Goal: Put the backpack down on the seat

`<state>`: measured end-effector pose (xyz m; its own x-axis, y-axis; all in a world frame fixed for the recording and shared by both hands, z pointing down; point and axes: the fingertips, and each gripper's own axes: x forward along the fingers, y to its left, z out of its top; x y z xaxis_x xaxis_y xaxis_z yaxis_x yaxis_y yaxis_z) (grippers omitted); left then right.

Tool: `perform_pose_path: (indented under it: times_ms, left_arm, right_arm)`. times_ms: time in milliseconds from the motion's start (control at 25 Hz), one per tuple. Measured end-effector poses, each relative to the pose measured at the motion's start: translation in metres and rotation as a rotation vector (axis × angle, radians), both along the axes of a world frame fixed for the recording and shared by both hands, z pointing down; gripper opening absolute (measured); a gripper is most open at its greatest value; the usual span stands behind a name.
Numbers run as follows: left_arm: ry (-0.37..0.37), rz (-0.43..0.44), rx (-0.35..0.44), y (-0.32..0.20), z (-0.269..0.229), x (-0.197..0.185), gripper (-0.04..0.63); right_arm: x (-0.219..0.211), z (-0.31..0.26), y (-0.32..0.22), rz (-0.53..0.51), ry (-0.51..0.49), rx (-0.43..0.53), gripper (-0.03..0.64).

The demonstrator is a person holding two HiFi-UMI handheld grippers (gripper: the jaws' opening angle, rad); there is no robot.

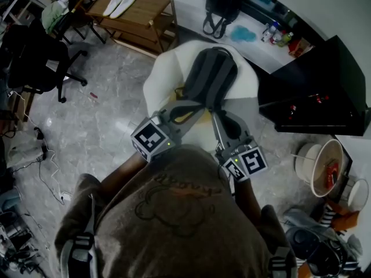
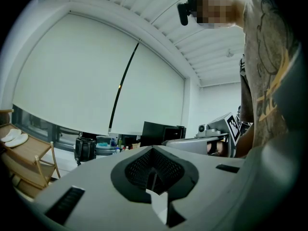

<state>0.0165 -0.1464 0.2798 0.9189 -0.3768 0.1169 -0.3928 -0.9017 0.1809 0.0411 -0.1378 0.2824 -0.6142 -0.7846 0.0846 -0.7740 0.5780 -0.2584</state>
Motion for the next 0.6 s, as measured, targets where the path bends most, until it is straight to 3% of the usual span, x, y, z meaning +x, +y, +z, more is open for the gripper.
perform_pose_path:
  times_ms: [600]
  left_arm:
    - [0.046, -0.043, -0.046, 0.003, 0.005, 0.001, 0.000]
  right_arm:
    - [0.003, 0.008, 0.013, -0.004, -0.001, -0.038, 0.003]
